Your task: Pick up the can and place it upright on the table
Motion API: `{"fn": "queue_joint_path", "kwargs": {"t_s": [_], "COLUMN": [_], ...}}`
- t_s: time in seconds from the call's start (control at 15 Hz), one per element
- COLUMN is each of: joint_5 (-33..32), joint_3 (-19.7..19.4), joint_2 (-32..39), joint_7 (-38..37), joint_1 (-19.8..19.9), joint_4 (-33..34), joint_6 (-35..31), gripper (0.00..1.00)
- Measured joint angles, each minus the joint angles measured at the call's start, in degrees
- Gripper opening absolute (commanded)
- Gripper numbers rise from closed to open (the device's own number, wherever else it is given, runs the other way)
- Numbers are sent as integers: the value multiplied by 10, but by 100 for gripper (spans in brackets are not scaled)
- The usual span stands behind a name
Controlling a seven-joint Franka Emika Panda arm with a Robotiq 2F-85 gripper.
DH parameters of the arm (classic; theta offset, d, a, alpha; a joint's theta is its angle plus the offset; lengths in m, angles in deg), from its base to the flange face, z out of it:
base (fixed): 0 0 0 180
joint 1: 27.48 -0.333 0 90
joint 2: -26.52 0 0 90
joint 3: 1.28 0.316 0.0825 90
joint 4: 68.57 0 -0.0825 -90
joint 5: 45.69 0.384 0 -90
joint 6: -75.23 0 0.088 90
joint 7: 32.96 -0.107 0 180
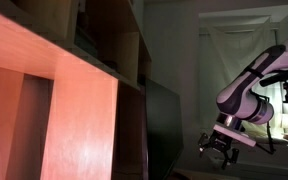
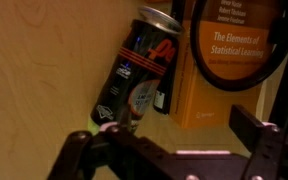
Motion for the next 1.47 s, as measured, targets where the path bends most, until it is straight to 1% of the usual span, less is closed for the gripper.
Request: {"fn": "queue_joint_path", "kwargs": {"t_s": [0.4,0.8,1.07,1.47], "joint_5": [-78,-178,-210,-229], "joint_3": [0,-11,-12,-8], "joint_2": [52,114,144,180], "joint_7": [-98,-193,-218,-230], "joint_1": [3,6,13,14], "joint_4": [76,127,163,220], "joint_6": [30,78,116,162], "gripper": [100,100,100,100]}}
